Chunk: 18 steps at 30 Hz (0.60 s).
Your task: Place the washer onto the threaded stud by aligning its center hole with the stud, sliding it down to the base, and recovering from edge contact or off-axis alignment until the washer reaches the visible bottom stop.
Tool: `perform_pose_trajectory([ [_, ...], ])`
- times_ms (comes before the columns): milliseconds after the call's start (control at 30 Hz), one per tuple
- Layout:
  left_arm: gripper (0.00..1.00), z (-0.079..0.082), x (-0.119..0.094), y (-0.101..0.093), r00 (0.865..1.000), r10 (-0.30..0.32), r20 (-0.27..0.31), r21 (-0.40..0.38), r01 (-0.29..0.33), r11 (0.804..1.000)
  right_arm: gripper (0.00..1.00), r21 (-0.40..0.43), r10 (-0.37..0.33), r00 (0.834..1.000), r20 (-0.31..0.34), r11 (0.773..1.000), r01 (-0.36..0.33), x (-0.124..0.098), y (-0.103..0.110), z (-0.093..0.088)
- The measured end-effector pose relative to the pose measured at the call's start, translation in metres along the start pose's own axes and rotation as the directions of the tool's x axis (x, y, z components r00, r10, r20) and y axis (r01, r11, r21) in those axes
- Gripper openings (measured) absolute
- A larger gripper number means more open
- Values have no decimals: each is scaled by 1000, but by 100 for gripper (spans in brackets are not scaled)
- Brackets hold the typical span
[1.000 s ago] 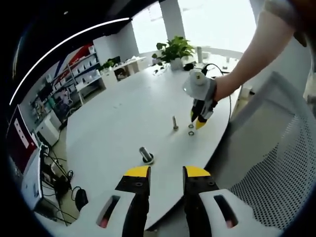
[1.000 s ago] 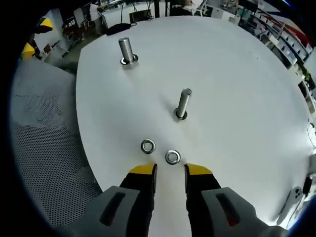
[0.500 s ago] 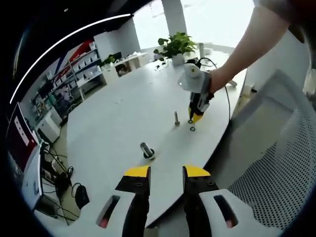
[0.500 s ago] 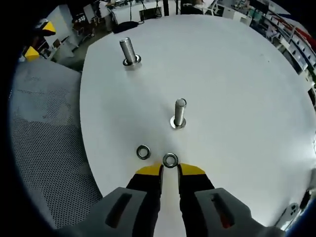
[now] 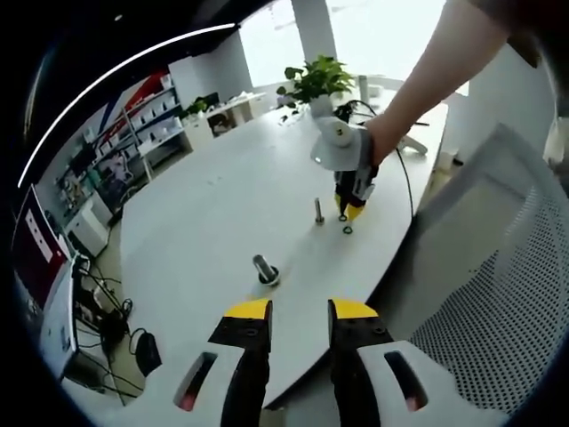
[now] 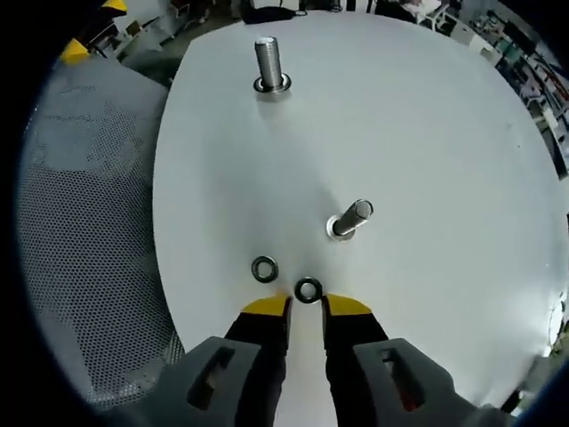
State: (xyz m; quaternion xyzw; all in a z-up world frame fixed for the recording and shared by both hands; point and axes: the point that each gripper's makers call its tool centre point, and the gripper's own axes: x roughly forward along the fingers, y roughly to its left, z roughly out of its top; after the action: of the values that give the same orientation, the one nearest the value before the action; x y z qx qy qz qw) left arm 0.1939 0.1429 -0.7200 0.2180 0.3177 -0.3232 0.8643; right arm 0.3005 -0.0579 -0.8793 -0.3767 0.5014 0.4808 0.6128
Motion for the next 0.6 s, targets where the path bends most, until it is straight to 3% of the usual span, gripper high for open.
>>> perform_pose_trajectory([
  [100,23,-1,0,1,1000,0,-3,-3,0,1000,17,-11,14,1000,-3,1000,-14,-1,0,-2],
  [400,23,-1,0,0,1000,-1,-5,-6,1,1000,20,10,58,996,69,998,-59,-4,3,-2],
  [600,23,-1,0,1,1000,4,-3,-4,-4,1000,19,147,72,988,137,985,-92,-3,0,0],
])
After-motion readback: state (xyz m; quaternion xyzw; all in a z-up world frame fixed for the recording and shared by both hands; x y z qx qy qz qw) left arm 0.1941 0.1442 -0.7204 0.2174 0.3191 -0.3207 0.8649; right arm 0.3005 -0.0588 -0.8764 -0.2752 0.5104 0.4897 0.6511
